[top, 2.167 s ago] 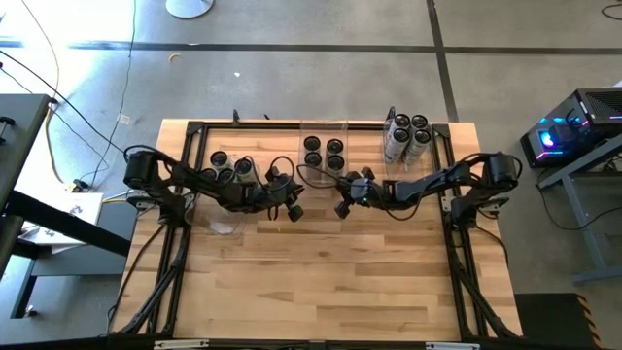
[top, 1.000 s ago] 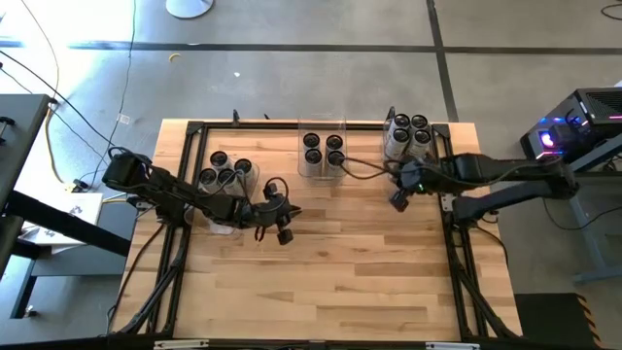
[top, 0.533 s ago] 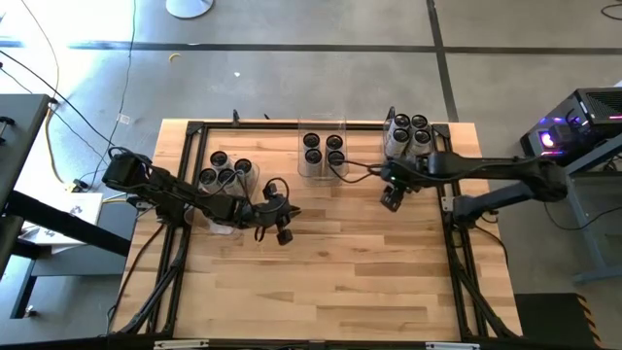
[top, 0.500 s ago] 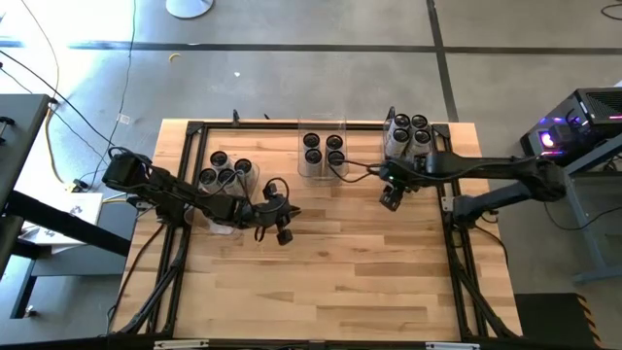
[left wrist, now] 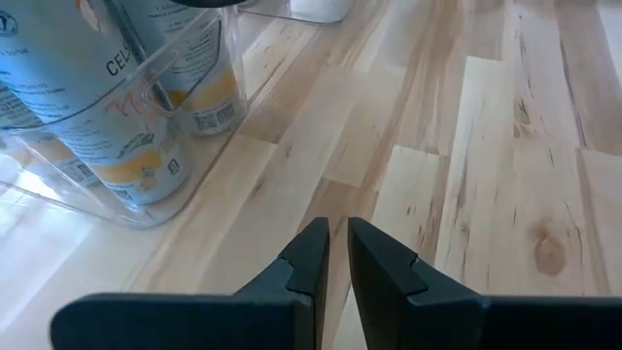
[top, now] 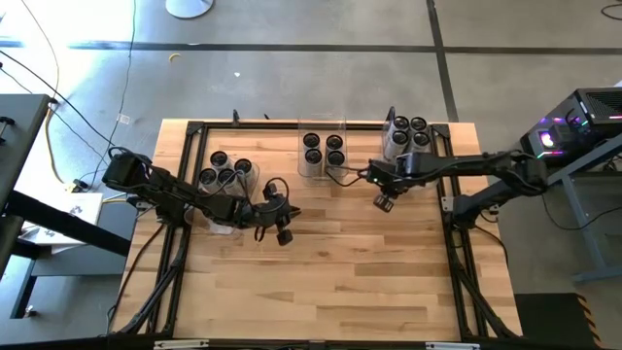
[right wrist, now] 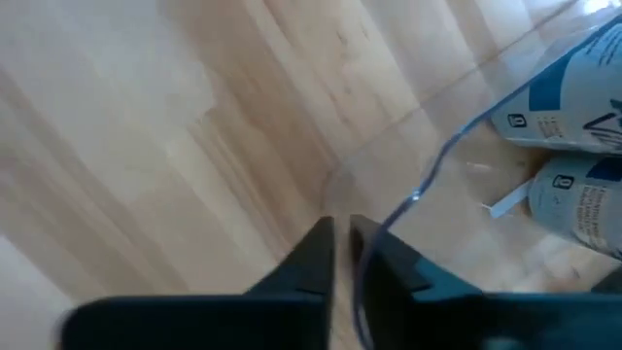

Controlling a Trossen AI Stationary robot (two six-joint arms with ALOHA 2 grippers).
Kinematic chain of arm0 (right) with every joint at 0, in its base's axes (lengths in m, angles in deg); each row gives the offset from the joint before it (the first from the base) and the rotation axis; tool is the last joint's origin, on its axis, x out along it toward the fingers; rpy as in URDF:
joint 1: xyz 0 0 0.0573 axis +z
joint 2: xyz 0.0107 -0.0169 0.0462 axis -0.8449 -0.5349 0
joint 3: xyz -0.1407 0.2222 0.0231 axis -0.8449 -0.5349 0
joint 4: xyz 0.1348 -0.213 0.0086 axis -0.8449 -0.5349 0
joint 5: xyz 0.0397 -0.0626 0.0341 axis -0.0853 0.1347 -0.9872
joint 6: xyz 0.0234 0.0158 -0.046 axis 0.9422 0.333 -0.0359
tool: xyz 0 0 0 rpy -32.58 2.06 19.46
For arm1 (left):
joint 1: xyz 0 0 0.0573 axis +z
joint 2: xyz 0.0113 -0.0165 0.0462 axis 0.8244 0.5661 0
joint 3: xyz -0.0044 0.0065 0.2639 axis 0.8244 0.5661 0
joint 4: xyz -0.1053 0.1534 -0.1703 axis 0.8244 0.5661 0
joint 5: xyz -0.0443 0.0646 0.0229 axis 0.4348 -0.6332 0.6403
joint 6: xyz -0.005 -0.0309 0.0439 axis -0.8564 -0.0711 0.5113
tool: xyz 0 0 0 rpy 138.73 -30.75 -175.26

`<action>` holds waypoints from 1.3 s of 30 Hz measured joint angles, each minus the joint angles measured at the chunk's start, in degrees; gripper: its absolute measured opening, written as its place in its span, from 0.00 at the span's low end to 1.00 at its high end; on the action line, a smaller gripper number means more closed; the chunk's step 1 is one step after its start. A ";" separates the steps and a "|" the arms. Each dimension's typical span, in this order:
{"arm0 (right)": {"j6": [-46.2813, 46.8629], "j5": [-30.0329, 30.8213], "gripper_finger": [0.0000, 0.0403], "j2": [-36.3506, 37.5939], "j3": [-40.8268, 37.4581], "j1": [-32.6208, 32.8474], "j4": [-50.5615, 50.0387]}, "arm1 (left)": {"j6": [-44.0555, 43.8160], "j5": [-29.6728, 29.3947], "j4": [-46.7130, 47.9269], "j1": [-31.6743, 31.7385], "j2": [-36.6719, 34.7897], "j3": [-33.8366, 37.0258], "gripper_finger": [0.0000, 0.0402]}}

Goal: Sort soda cans
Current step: Adjust the right transparent bin

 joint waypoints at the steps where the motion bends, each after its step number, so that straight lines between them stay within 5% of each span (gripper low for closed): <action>1: 0.74 -0.39 0.06 0.00 0.00 0.65 -0.02 | -0.06 0.02 -0.02 -0.05 0.00 0.00 0.09; 11: 13.93 -8.84 0.02 0.81 0.07 12.29 0.16 | -0.55 0.21 -0.03 -1.00 0.02 0.00 0.09; 26: 40.87 -8.43 0.03 -1.59 0.06 37.62 18.84 | -0.68 0.26 -0.04 -4.11 0.04 -0.02 0.09; 32: 43.86 -6.03 0.04 -7.23 0.78 43.10 26.90 | -1.89 -0.24 -0.02 -7.06 0.04 -0.02 0.09; 39: 40.28 -4.82 0.10 -14.84 10.39 45.41 23.55 | -4.11 -4.72 0.00 -12.59 0.04 -0.02 0.09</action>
